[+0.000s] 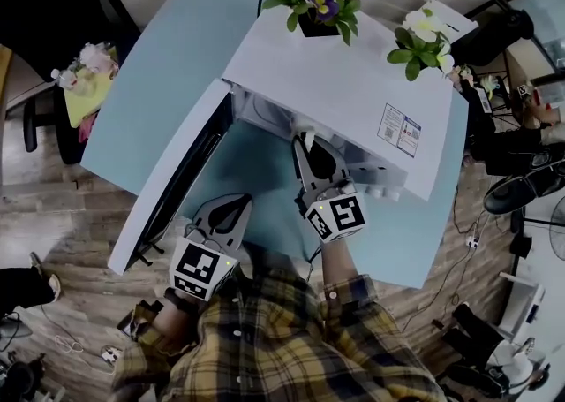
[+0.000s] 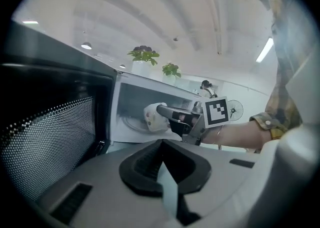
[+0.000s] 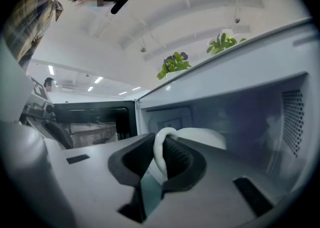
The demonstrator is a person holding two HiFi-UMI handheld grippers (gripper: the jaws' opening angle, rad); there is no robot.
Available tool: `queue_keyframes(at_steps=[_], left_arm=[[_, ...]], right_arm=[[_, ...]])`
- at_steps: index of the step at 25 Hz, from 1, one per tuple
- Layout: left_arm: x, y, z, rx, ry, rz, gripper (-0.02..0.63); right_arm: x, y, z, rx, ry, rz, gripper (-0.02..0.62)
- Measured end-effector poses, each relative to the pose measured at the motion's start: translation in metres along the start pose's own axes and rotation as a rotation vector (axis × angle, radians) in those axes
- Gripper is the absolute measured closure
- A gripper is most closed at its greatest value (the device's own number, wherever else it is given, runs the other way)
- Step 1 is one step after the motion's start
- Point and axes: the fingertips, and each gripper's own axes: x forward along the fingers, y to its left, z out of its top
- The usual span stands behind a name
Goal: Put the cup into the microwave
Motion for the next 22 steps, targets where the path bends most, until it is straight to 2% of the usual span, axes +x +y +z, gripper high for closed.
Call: queue_keyframes(at_steps=[13, 22], left_arm=[[-0.004, 0.001, -0.008, -0.013, 0.009, 0.011, 0.615], [0.002, -0.006, -0.008, -0.018, 0.001, -0.009, 0.615]], right_arm=[[0.028, -0.013, -0.003, -0.076, -0.053, -0.068, 0.543], [0.023, -0.003, -0.022, -0.065, 0.005, -0.027, 0.549]])
